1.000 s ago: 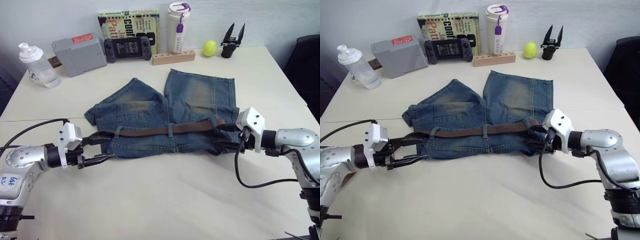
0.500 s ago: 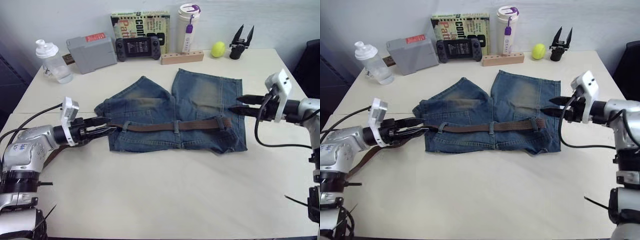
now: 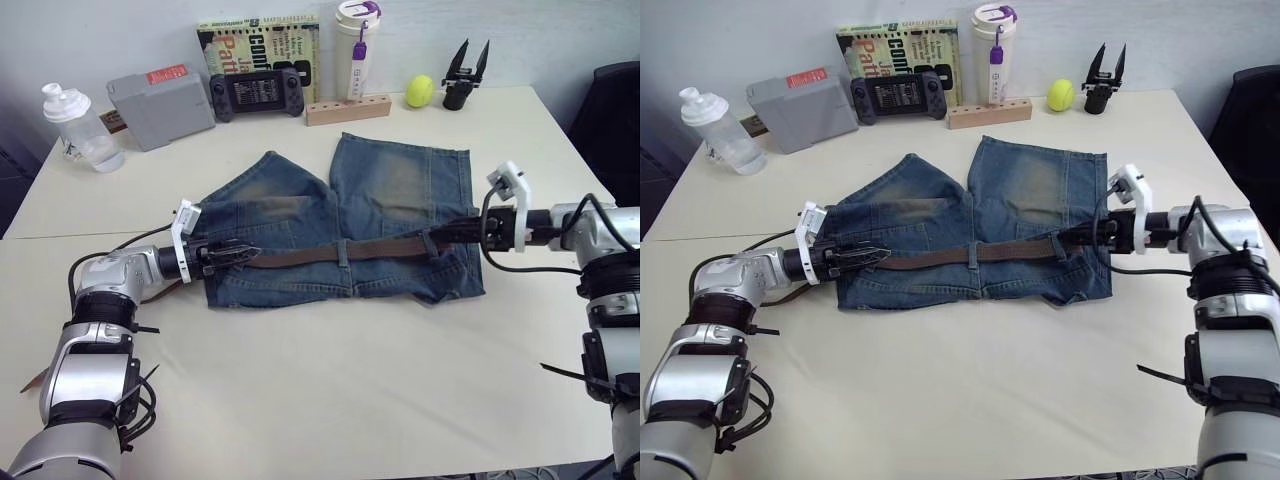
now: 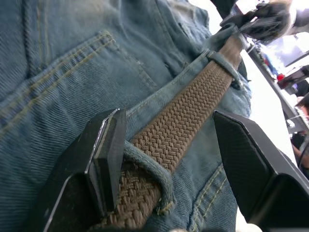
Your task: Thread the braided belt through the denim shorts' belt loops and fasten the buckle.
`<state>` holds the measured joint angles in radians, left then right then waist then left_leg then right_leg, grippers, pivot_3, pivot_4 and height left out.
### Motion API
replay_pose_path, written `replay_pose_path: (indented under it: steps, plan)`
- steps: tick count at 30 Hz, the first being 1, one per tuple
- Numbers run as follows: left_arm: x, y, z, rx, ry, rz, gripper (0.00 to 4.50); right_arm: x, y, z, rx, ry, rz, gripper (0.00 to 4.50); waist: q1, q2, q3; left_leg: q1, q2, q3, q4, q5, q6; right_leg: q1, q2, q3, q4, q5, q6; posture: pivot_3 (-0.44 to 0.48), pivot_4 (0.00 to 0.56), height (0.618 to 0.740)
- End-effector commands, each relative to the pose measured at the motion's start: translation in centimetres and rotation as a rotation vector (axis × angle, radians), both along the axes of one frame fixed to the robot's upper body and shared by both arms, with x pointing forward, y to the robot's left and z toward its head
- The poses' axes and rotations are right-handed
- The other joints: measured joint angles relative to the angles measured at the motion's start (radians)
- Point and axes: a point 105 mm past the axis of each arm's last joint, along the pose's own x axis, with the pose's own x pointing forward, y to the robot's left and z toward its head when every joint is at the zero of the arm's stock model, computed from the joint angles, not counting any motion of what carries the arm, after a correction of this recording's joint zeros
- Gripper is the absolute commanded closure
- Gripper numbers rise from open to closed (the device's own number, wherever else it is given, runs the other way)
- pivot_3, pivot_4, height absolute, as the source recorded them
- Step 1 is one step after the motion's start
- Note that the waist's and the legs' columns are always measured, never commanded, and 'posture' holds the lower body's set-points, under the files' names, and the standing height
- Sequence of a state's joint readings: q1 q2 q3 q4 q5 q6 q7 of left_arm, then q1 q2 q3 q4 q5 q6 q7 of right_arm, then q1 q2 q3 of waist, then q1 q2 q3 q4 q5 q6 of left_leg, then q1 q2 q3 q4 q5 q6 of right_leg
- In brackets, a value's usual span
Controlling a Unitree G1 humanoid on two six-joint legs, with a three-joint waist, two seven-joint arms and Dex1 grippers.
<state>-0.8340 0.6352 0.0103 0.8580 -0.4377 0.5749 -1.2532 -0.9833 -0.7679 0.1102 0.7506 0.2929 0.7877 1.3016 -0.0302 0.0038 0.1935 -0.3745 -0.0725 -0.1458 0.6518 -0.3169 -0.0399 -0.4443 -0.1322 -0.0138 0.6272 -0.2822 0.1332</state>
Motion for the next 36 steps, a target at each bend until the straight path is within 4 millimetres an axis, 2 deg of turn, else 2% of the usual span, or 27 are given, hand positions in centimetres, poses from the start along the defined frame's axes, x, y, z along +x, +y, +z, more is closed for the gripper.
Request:
replay_pose_path:
  steps: [1, 5, 6, 7, 8, 12, 13, 14, 17, 23, 28, 31, 32, 33, 36]
  plan:
    - [-0.6, 0.6, -1.9, 0.065, 0.040, -0.019, 1.32, -0.3, 0.6, -0.4, 0.007, 0.022, 0.038, 1.67, 0.000, 0.000, 0.000, 0.000, 0.000, 0.001, 0.001, 0.000, 0.000, 0.000, 0.000, 0.001, 0.000, 0.000, 0.000, 0.000, 0.150, 0.712]
    - [-0.9, 0.5, -2.2, 0.061, 0.055, -0.043, 1.32, -0.3, 1.2, -1.1, 0.007, 0.040, 0.057, 1.67, -0.001, 0.000, 0.000, 0.001, 0.000, 0.004, 0.007, 0.000, 0.000, 0.000, 0.001, 0.004, 0.001, 0.003, 0.000, 0.000, 0.150, 0.712]
    - [-1.0, 0.5, -2.3, 0.066, 0.055, -0.044, 1.83, -0.2, 1.2, -1.2, 0.007, 0.039, 0.057, 2.18, -0.001, 0.000, 0.000, 0.001, 0.000, 0.005, 0.008, 0.000, 0.000, 0.000, 0.001, 0.005, 0.001, 0.004, 0.000, 0.000, 0.150, 0.712]
    - [-1.0, 0.6, -2.3, 0.069, 0.054, -0.044, 1.84, -0.2, 1.3, -1.3, 0.005, 0.038, 0.057, 2.20, 0.000, 0.000, 0.000, 0.001, 0.000, 0.005, 0.008, 0.000, 0.000, 0.000, 0.001, 0.005, 0.001, 0.004, 0.000, 0.000, 0.150, 0.712]
    - [-1.1, 0.6, -2.4, 0.077, 0.054, -0.049, 2.09, -0.2, 1.3, -1.3, 0.007, 0.037, 0.056, 2.45, 0.001, 0.000, 0.000, 0.001, 0.000, 0.006, 0.009, 0.000, 0.000, 0.000, 0.001, 0.006, 0.002, 0.005, 0.001, 0.000, 0.150, 0.712]
    - [-1.3, 0.8, -2.7, 0.105, 0.049, -0.059, 3.70, -0.1, 1.5, -1.3, 0.016, 0.026, 0.064, 4.15, 0.000, 0.000, 0.000, 0.001, 0.000, 0.008, 0.010, 0.000, 0.001, 0.000, 0.001, 0.008, 0.002, 0.006, 0.001, 0.000, 0.150, 0.712]
    - [-1.3, 0.8, -2.9, 0.123, 0.043, -0.058, 4.21, -0.1, 1.6, -1.3, 0.017, 0.023, 0.066, 4.39, 0.000, 0.000, 0.000, 0.001, 0.000, 0.008, 0.010, 0.000, 0.001, 0.000, 0.001, 0.008, 0.002, 0.006, 0.001, 0.000, 0.150, 0.712]
    - [-1.3, 0.9, -3.2, 0.145, 0.037, -0.054, 4.50, -0.1, 1.6, -1.2, 0.019, 0.019, 0.068, 4.39, 0.000, 0.000, 0.000, 0.001, 0.000, 0.008, 0.010, 0.000, 0.001, 0.000, 0.001, 0.009, 0.002, 0.006, 0.001, 0.000, 0.150, 0.712]
    - [-1.0, 0.9, -3.1, 0.147, 0.005, -0.047, 4.50, 0.1, 1.7, -1.0, 0.035, -0.005, 0.063, 4.39, 0.000, 0.000, 0.000, 0.002, 0.000, 0.009, 0.011, 0.000, 0.001, 0.000, 0.001, 0.009, 0.002, 0.006, 0.001, 0.000, 0.150, 0.712]
    - [-0.5, 1.1, -0.7, 0.075, -0.075, -0.022, 4.50, -0.1, 1.8, -0.2, 0.069, -0.048, 0.073, 4.39, 0.000, 0.000, 0.000, 0.003, 0.000, 0.013, 0.011, 0.000, 0.001, 0.000, 0.002, 0.012, 0.003, 0.008, 0.002, 0.000, 0.150, 0.712]
    - [-1.0, 2.8, 1.8, 0.014, -0.101, 0.011, 4.50, -0.3, 1.7, -0.4, 0.067, -0.059, 0.060, 4.39, -0.002, -0.001, 0.000, 0.003, 0.000, 0.017, 0.011, 0.000, 0.003, -0.002, 0.002, 0.017, 0.003, 0.009, 0.003, 0.000, 0.150, 0.712]
    - [-0.9, 3.9, 2.5, -0.002, -0.099, 0.065, 3.55, -0.4, 1.8, -0.6, 0.070, -0.059, 0.053, 4.39, -0.001, -0.001, 0.000, 0.003, 0.000, 0.017, 0.011, 0.000, 0.004, -0.002, 0.002, 0.017, 0.002, 0.009, 0.003, 0.000, 0.150, 0.712]
    - [-1.1, 4.2, 2.7, 0.000, -0.102, 0.062, 3.04, -0.4, 1.8, -0.8, 0.069, -0.059, 0.051, 4.39, 0.000, -0.001, 0.000, 0.003, 0.000, 0.017, 0.011, -0.001, 0.004, -0.002, 0.002, 0.017, 0.002, 0.009, 0.003, 0.000, 0.150, 0.712]
    - [-1.2, 4.3, 2.7, 0.013, -0.106, 0.062, 2.74, -0.5, 1.9, -0.9, 0.070, -0.058, 0.050, 4.39, 0.001, -0.001, 0.000, 0.003, 0.000, 0.017, 0.011, -0.001, 0.004, -0.002, 0.002, 0.017, 0.002, 0.009, 0.003, 0.000, 0.150, 0.712]
    - [-1.3, 4.8, 2.0, 0.072, -0.085, 0.073, 1.58, -0.6, 2.0, -1.1, 0.070, -0.057, 0.050, 4.39, 0.001, -0.001, 0.000, 0.003, 0.000, 0.017, 0.011, -0.001, 0.004, -0.002, 0.002, 0.018, 0.002, 0.010, 0.003, 0.000, 0.150, 0.712]
